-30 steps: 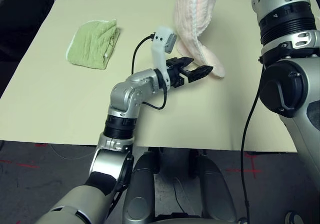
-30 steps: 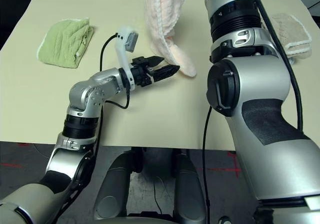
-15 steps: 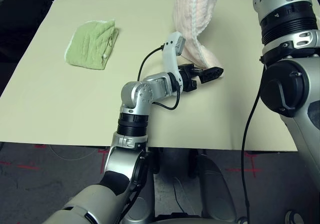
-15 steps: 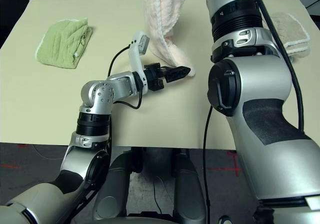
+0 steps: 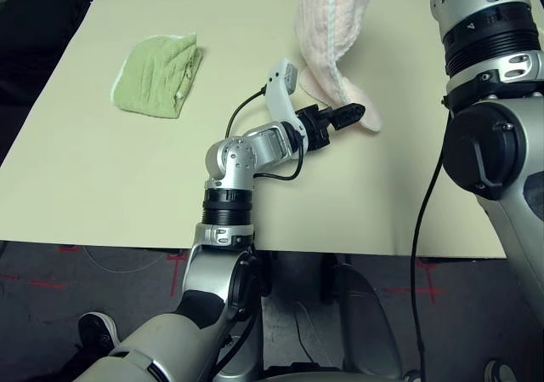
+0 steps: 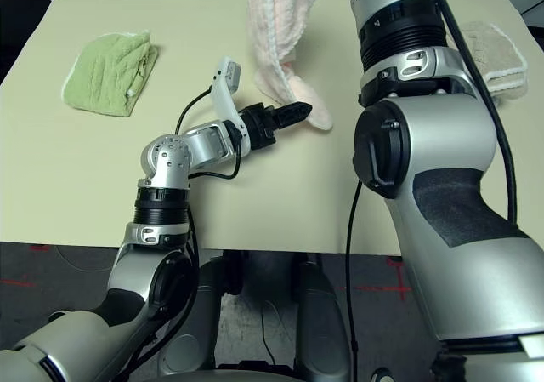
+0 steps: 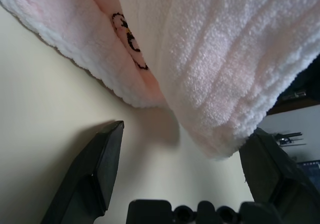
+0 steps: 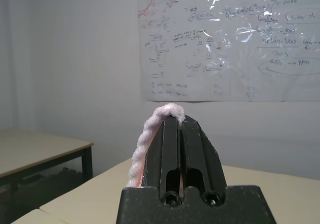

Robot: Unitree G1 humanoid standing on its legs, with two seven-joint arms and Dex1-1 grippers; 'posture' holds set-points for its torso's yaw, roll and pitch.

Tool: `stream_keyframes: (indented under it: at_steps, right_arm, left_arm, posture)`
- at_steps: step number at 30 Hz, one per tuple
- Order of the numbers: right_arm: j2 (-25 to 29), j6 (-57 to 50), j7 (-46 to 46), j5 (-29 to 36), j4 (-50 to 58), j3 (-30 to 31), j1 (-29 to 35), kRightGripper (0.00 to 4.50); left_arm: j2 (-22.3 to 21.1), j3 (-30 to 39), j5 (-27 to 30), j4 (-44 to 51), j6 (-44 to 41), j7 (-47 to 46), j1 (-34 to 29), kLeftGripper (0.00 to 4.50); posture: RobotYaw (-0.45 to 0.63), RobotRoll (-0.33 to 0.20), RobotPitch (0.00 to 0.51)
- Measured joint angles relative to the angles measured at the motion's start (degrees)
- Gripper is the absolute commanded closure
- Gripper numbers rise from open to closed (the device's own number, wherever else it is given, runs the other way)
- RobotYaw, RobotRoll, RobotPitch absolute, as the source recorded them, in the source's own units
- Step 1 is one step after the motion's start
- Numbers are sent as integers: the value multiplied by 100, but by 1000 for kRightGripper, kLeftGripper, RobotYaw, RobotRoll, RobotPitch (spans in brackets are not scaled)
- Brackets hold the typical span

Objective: Fold the towel and set it aside.

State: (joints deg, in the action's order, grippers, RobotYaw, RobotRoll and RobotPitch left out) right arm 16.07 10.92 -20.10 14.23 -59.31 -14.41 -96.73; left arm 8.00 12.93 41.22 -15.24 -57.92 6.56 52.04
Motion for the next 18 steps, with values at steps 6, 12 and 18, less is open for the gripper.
stream_keyframes:
  at_steps: [6,12,18]
  right_arm:
    - [0,21,-3,-18,-82,4,0,4500]
    - [1,47,-4,-49,-151,8,0,4500]
    - [1,56,-4,-92,-151,7,0,4500]
  left_arm:
    - [3,-181,234,-83,85,-109,10,25]
    - [3,-433,412,-85,83,-109,10,576]
    - [-4,-525,414,-88,198,-207,10,2756]
  posture:
    - [64,0,363]
    - [64,0,363]
    - [65,0,363]
